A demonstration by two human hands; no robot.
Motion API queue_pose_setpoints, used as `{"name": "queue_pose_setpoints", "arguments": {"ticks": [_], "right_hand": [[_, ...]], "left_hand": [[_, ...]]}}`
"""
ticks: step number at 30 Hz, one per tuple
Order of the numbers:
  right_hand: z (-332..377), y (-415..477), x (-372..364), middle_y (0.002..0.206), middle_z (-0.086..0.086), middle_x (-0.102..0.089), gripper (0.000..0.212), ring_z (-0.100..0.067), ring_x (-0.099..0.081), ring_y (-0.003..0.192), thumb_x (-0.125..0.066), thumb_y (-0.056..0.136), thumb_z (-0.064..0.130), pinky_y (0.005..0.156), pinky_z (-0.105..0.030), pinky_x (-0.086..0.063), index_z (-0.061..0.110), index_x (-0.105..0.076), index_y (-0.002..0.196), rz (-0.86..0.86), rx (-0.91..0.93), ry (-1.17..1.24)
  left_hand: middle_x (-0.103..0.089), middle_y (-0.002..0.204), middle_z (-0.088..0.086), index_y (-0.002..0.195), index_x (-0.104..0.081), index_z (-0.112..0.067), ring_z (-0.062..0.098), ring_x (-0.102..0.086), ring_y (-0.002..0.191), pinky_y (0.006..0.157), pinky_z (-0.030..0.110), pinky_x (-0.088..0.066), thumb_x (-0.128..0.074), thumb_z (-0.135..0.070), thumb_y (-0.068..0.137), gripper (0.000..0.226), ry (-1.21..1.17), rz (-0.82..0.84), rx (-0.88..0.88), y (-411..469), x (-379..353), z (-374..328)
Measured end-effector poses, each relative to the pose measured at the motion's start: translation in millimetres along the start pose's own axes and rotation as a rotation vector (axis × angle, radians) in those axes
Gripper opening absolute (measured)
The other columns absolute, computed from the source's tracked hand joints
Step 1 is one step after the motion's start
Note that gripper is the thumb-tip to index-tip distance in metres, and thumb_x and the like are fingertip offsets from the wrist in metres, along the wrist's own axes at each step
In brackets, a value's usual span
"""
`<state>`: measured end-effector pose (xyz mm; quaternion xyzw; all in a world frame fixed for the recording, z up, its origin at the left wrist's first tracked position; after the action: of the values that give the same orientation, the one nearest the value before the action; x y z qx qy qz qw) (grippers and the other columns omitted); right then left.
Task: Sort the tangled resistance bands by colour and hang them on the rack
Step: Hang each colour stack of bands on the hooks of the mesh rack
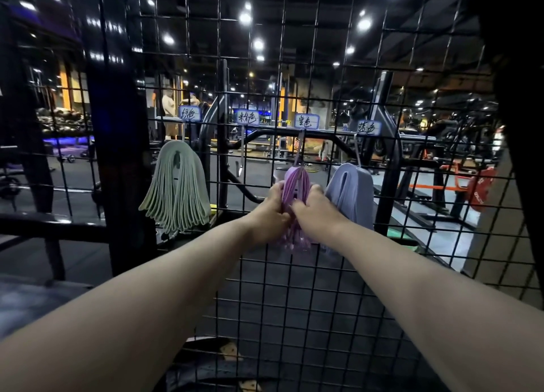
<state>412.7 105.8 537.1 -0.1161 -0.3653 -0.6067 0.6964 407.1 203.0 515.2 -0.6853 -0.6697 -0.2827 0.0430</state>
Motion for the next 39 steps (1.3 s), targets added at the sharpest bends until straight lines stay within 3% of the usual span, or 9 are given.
{"name": "queue_pose_setpoints", "arguments": {"ticks": [5,8,12,14,17,21,29,35,39], "right_hand": [[2,-6,5,0.109,-0.018,-0.062,0.024,-0.034,-0.063,0.092,-0.047,0.101,0.016,0.075,-0.036,-0.047,0.004,-0.042,0.122,-0.080,0.050,-0.243],[5,-12,-1,0.108,-0.019,-0.067,0.023,-0.034,-0.068,0.096,-0.050,0.100,0.013,0.079,-0.038,-0.054,0.001,-0.045,0.119,-0.103,0.091,-0.367],[9,-18,-2,0.106,-0.018,-0.066,0.010,-0.032,-0.066,0.097,-0.046,0.102,0.015,0.069,-0.033,-0.043,0.007,-0.047,0.108,-0.146,0.125,-0.468],[12,-22,-1,0.102,-0.016,-0.066,0.008,-0.033,-0.067,0.094,-0.045,0.102,0.017,0.066,-0.033,-0.041,0.009,-0.045,0.103,-0.176,0.131,-0.480],[12,-29,-4,0.101,-0.015,-0.068,0.013,-0.035,-0.067,0.095,-0.049,0.100,0.020,0.065,-0.033,-0.042,0.010,-0.043,0.105,-0.187,0.144,-0.514],[10,-31,-10,0.104,-0.015,-0.068,0.017,-0.033,-0.069,0.096,-0.044,0.101,0.017,0.064,-0.033,-0.044,0.007,-0.045,0.115,-0.193,0.199,-0.608],[-3,-25,-27,0.125,-0.022,-0.057,0.041,-0.034,-0.062,0.112,-0.040,0.101,0.012,0.089,-0.040,-0.054,-0.007,-0.043,0.137,-0.164,0.262,-0.837],[-14,-29,-31,0.114,-0.017,-0.065,0.026,-0.033,-0.068,0.103,-0.044,0.103,0.017,0.078,-0.037,-0.055,0.001,-0.051,0.122,-0.085,0.170,-0.785],[-16,-44,-25,0.108,-0.013,-0.066,0.041,-0.033,-0.066,0.099,-0.042,0.103,0.042,0.075,-0.037,-0.051,0.005,-0.056,0.117,-0.014,0.114,-0.685]], "left_hand": [[-0.061,0.107,0.007,0.156,-0.003,-0.029,0.013,-0.060,0.080,0.063,0.019,-0.054,-0.042,0.008,0.093,0.083,0.152,0.031,-0.038,-7,-4,1],[-0.058,0.108,0.001,0.155,0.001,-0.032,0.012,-0.058,0.086,0.078,0.027,-0.050,-0.045,0.001,0.095,0.082,0.166,-0.019,-0.064,-6,-2,9],[-0.054,0.077,-0.001,0.130,-0.031,-0.017,0.015,-0.050,0.064,0.064,0.041,-0.050,-0.046,-0.024,0.092,0.042,0.040,-0.108,-0.079,-10,-5,22],[-0.057,0.080,-0.002,0.111,-0.042,-0.017,0.017,-0.054,0.069,0.070,0.046,-0.051,-0.047,-0.023,0.090,0.022,0.175,-0.189,-0.072,-11,0,27],[-0.063,0.088,0.001,0.101,-0.054,-0.018,0.018,-0.061,0.078,0.073,0.042,-0.054,-0.047,-0.017,0.085,0.017,0.207,-0.219,-0.063,-9,2,30],[-0.059,0.074,0.002,0.081,-0.060,-0.004,0.013,-0.052,0.061,0.057,0.030,-0.045,-0.048,-0.010,0.082,0.014,0.078,-0.194,-0.083,-4,-5,29],[-0.067,0.090,-0.011,0.108,-0.053,-0.033,0.014,-0.065,0.085,0.081,0.043,-0.057,-0.056,-0.016,0.083,0.031,0.278,-0.193,0.034,-11,-1,49],[-0.066,0.098,-0.001,0.108,-0.054,-0.022,0.019,-0.065,0.089,0.084,0.046,-0.057,-0.052,-0.020,0.086,0.022,0.367,-0.127,0.139,-19,-9,57],[-0.068,0.090,0.002,0.098,-0.060,-0.018,0.016,-0.066,0.077,0.073,0.035,-0.058,-0.059,-0.039,0.088,0.023,0.414,-0.116,0.226,-31,-6,56]]}}
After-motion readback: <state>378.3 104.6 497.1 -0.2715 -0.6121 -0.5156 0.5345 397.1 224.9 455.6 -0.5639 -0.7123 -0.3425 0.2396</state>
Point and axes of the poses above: each hand's wrist, its own y-axis towards the middle knuckle, its own x-axis out of the back of the hand, z = x × y, the point moved 10 cm from there along y, towards the middle knuckle
